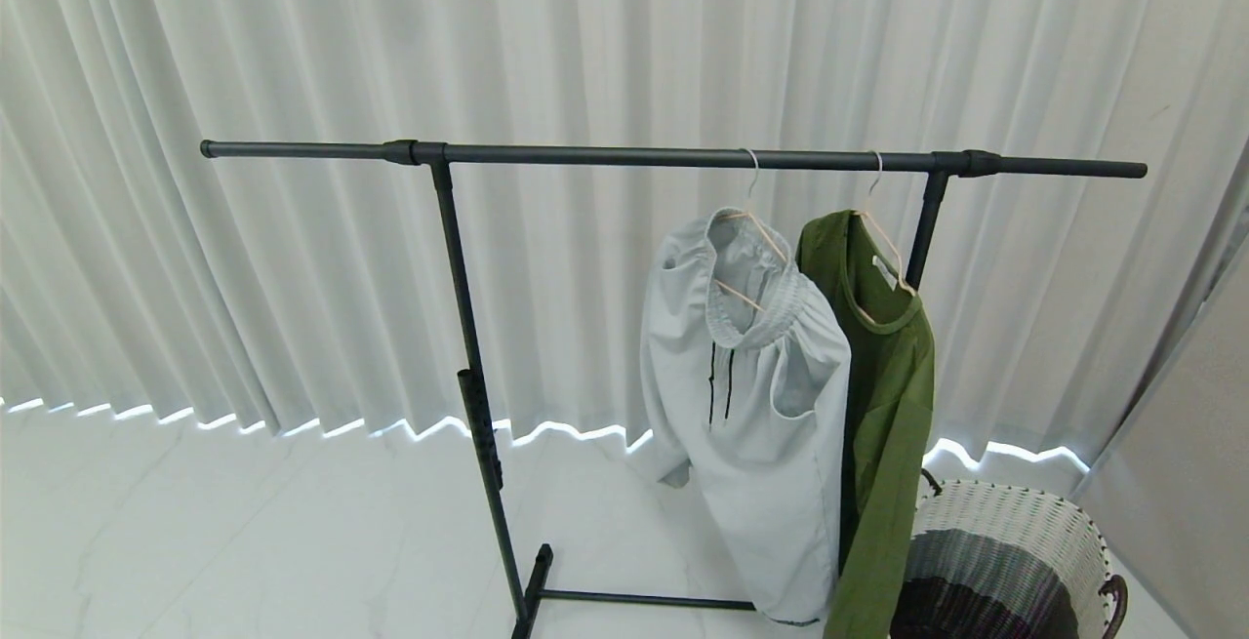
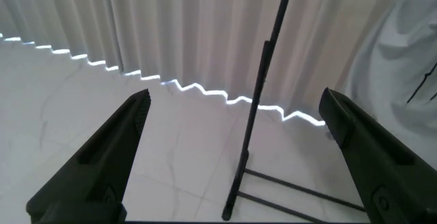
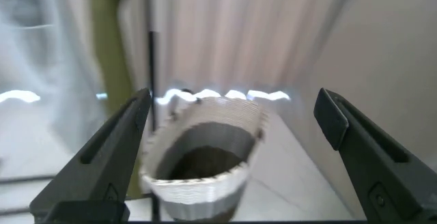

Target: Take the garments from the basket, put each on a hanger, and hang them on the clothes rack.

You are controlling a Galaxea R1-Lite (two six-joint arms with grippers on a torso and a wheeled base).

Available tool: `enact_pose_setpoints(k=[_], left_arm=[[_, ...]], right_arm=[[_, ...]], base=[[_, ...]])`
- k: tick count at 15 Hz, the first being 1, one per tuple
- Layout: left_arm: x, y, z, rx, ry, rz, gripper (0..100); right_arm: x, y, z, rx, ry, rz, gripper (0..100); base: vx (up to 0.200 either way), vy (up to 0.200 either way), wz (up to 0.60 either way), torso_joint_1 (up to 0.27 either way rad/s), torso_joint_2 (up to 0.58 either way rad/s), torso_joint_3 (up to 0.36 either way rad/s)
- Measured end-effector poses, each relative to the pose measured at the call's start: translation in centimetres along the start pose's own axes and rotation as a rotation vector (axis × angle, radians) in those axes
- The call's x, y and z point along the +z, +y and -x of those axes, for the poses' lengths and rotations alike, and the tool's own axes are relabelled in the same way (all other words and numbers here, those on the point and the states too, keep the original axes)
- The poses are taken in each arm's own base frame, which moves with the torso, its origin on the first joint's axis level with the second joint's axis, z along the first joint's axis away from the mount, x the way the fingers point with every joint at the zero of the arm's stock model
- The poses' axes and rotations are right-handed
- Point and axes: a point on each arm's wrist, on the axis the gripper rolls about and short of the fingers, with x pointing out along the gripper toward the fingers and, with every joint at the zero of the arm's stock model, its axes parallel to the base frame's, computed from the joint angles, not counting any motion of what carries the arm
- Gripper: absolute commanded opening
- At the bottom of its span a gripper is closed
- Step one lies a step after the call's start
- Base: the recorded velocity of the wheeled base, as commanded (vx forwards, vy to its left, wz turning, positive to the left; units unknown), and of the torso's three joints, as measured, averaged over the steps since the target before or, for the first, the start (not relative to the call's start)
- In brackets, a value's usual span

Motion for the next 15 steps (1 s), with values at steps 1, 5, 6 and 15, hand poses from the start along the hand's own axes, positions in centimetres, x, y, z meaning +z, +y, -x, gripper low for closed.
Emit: enact_pose_setpoints(k=[1,5,6,15], left_arm=[[0.04,0.0,0.01,0.006,0.001,-0.001,100],[0.14,-0.09,0.19,0.084,-0.014,-0.034,100],[0.14,-0.12,0.24,0.075,-0.019,-0.051,100],[-0.51,-0.42,0.58,-0.159,-0.064,-0.039,100]], right_arm=[[-0.02,-0.03,0.01,0.06,-0.008,0.001,100],[-0.03,-0.03,0.04,0.125,-0.019,0.002,100],[-0.04,-0.03,0.05,0.126,-0.02,0.003,100],[-0.69,0.23,0.1,0.219,0.043,-0.063,100]], base=[[0.0,0.0,0.0,0.0,0.0,0.0],[0.0,0.0,0.0,0.0,0.0,0.0],[0.0,0.0,0.0,0.0,0.0,0.0],[0.0,0.0,0.0,0.0,0.0,0.0]])
